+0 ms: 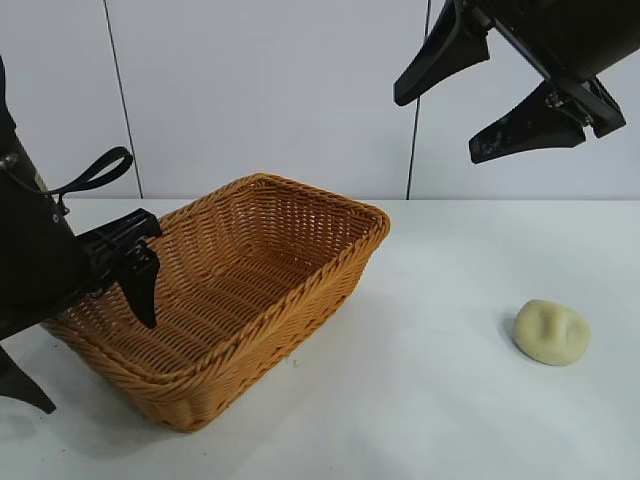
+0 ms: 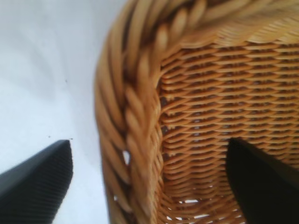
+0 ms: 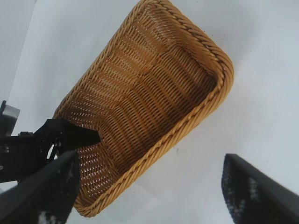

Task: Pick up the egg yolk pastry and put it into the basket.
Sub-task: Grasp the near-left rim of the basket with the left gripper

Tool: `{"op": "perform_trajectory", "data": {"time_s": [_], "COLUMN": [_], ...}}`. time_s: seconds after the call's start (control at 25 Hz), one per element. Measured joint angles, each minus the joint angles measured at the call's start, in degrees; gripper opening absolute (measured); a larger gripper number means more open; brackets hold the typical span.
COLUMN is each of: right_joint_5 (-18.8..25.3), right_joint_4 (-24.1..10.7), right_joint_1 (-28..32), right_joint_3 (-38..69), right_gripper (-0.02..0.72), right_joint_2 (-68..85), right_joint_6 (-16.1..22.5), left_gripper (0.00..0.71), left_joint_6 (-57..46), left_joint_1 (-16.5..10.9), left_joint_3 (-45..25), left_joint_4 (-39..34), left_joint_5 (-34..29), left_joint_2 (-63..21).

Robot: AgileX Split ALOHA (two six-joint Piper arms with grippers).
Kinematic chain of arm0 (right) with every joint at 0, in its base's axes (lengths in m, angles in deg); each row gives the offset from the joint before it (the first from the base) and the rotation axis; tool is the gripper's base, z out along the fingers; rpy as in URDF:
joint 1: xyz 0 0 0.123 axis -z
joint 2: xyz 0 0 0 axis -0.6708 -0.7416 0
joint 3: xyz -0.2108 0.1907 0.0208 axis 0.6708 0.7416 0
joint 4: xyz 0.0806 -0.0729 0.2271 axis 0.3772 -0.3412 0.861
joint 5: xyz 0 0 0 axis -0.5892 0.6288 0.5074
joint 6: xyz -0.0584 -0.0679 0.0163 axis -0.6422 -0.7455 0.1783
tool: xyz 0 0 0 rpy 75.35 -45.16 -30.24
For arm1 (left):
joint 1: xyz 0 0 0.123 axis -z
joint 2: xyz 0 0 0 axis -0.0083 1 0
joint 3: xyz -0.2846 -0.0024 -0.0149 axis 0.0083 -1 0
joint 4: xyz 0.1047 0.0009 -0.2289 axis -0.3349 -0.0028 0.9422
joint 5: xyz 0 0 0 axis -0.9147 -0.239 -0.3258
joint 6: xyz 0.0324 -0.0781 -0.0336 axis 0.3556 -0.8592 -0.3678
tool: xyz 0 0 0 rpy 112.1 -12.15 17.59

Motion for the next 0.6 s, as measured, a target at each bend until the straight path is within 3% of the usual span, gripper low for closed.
{"op": "perform_trajectory", "data": {"time_s": [0.36,0.44,0.6], "right_joint_5": [0.1,0.2,0.6], "right_joint_4": [0.0,-0.1,-0.2], "right_joint_1": [0.0,0.0,0.0], "right_joint_3": [0.0,0.0,0.0], "right_gripper": [0.596,0.596,0.596], "right_joint_2": [0.0,0.0,0.0], "right_joint_6": [0.0,0.0,0.0], "left_gripper": [0.599,0.538,0.263], "left_joint_6": [0.7,1.1,1.5], "left_joint_1": [-0.2,-0.2,-0.2], "left_joint_3": [-0.8,-0.8,-0.8], "left_joint_4": [0.2,0.2,0.2], "left_joint_5": [1.5,1.4,1.2], "left_joint_2": [0.4,0.4,0.4]}}
